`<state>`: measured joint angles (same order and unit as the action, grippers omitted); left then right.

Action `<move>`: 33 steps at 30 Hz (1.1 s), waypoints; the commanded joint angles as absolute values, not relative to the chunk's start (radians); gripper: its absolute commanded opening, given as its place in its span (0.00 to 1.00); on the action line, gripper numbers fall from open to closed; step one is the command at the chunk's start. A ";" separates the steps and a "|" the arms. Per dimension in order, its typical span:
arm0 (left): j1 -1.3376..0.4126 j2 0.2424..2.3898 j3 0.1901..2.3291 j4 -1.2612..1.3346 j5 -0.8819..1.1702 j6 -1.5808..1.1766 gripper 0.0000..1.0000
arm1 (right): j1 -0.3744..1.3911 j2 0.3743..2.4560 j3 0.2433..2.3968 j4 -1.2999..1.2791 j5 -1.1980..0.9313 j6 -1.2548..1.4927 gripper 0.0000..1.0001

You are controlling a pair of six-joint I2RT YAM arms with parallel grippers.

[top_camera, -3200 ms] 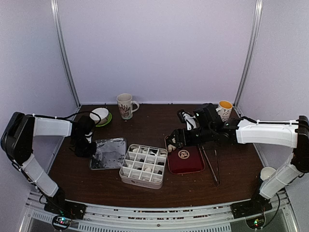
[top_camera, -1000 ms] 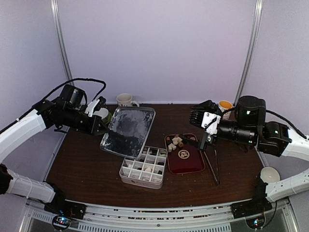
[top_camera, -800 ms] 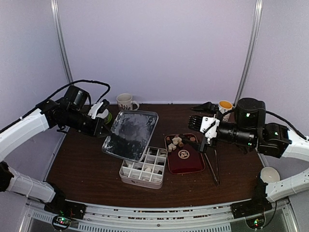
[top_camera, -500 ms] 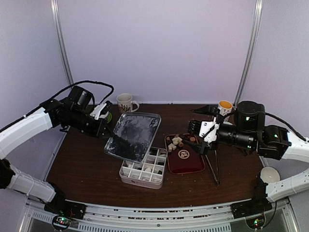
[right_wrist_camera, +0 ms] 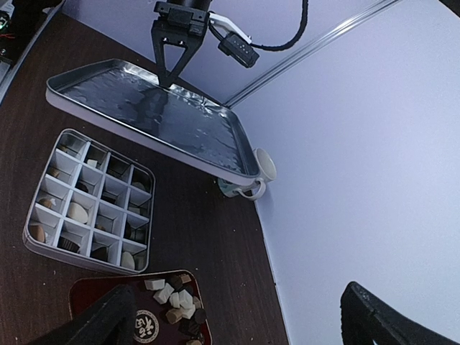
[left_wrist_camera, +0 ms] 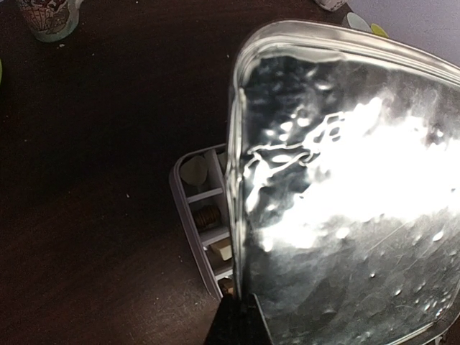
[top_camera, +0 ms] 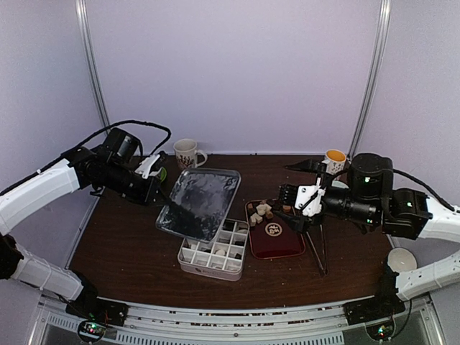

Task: Pack the chocolate
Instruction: Pass from the left arm to the right

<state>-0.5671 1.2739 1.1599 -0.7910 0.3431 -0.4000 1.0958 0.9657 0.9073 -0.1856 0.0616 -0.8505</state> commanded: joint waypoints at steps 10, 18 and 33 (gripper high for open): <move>-0.594 1.310 1.208 -0.807 0.402 -0.429 0.00 | 1.120 0.965 0.887 -0.137 0.076 -0.903 1.00; -0.608 1.330 1.206 -0.815 0.414 -0.430 0.00 | 1.143 0.988 0.886 -0.135 0.072 -0.957 1.00; -0.645 1.392 1.237 -0.829 0.415 -0.449 0.00 | 1.265 1.121 0.876 -0.070 0.207 -1.215 0.93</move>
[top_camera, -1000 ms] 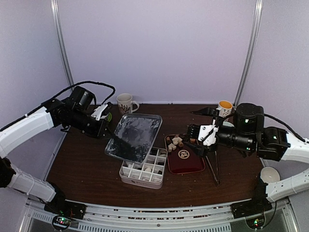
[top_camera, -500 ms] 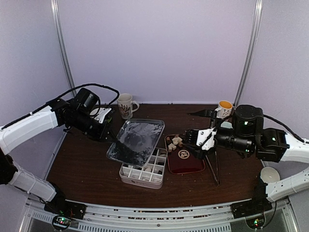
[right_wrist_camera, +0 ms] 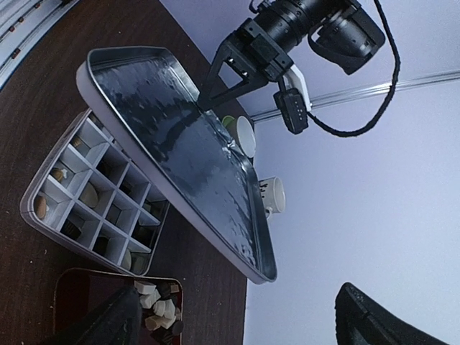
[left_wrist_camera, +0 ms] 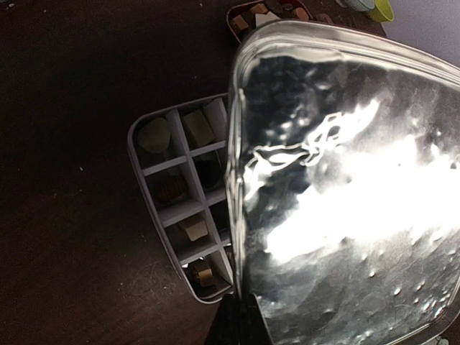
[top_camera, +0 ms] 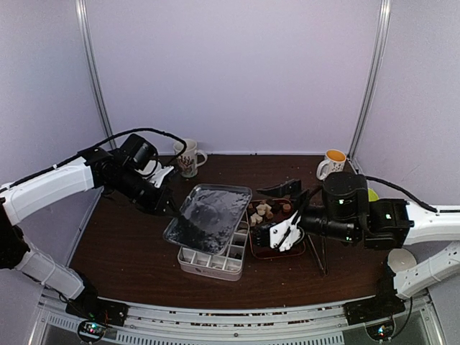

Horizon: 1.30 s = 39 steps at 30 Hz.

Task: Pack the chocolate
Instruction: Pass from the left arm to the right

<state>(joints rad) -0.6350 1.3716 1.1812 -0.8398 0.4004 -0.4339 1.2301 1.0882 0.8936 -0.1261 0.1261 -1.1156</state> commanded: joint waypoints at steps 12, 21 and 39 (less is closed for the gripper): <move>-0.658 1.430 1.266 -0.858 0.380 -0.470 0.00 | 1.342 1.283 0.915 -0.017 0.330 -1.289 0.66; -0.661 1.440 1.267 -0.858 0.386 -0.473 0.00 | 1.359 1.321 0.914 0.039 0.364 -1.302 0.41; -0.664 1.456 1.270 -0.847 0.379 -0.478 0.04 | 1.364 1.319 0.907 0.057 0.375 -1.280 0.04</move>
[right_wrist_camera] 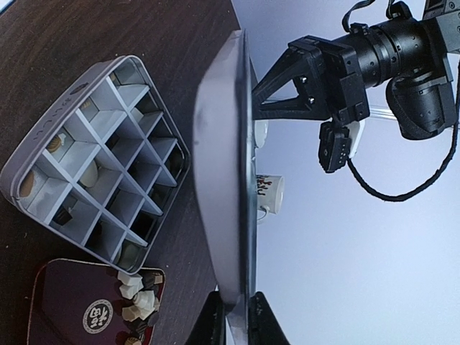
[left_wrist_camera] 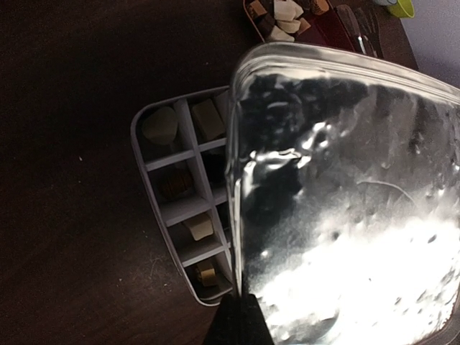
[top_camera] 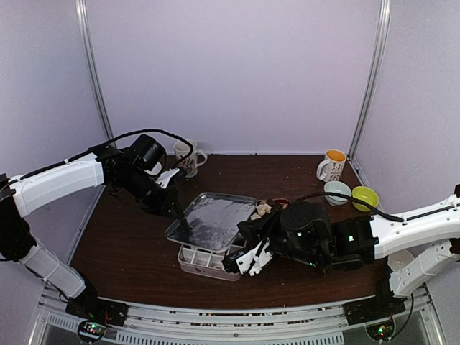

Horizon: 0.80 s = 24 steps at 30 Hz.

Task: Pack the chocolate
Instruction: Pass from the left arm to the right

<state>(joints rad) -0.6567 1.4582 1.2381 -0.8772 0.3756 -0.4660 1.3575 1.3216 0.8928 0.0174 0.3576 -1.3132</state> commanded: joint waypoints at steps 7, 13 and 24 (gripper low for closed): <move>-0.664 1.446 1.275 -0.830 0.374 -0.479 0.23 | 1.364 1.308 0.902 0.061 0.374 -1.260 0.00; -0.664 1.384 1.253 -0.745 0.333 -0.506 0.43 | 1.365 1.294 0.906 0.041 0.361 -1.204 0.00; -0.663 1.155 1.148 -0.520 0.218 -0.523 0.65 | 1.362 1.254 0.894 0.015 0.325 -1.084 0.00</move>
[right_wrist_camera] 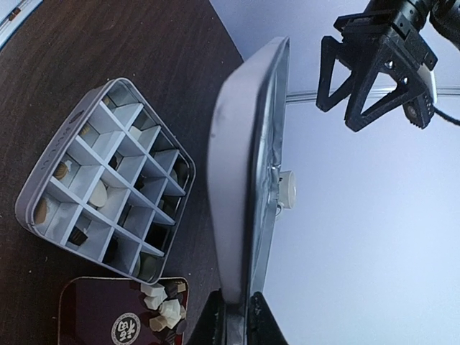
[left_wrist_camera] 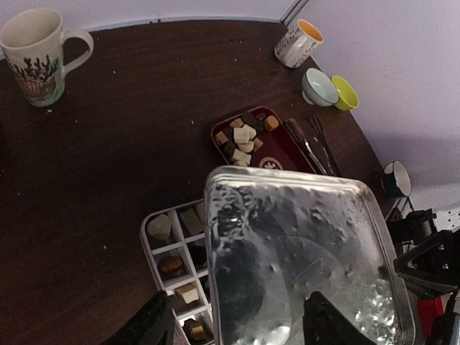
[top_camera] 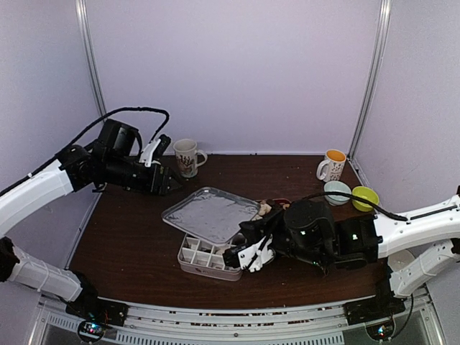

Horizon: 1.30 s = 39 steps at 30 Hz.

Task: Pack the chocolate
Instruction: Pass from the left arm to the right, then pick up the box lid from the packing box.

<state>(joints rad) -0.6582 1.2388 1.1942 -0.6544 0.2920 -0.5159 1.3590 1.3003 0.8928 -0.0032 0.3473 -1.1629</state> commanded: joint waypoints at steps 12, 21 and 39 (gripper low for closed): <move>-0.604 0.869 1.019 -0.438 0.120 -0.539 0.87 | 1.296 1.200 0.969 -0.041 0.076 -0.689 0.00; -0.361 0.754 0.863 -0.307 0.403 -0.643 0.90 | 1.187 1.200 0.998 0.038 -0.225 -0.204 0.00; -0.346 0.742 0.812 -0.374 0.355 -0.609 0.90 | 1.118 1.394 1.013 0.446 -0.489 0.430 0.00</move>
<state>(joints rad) -0.3538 0.7441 0.8326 -0.3901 0.3550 -0.6193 1.1248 1.3708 0.9588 0.3122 -0.4168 0.3042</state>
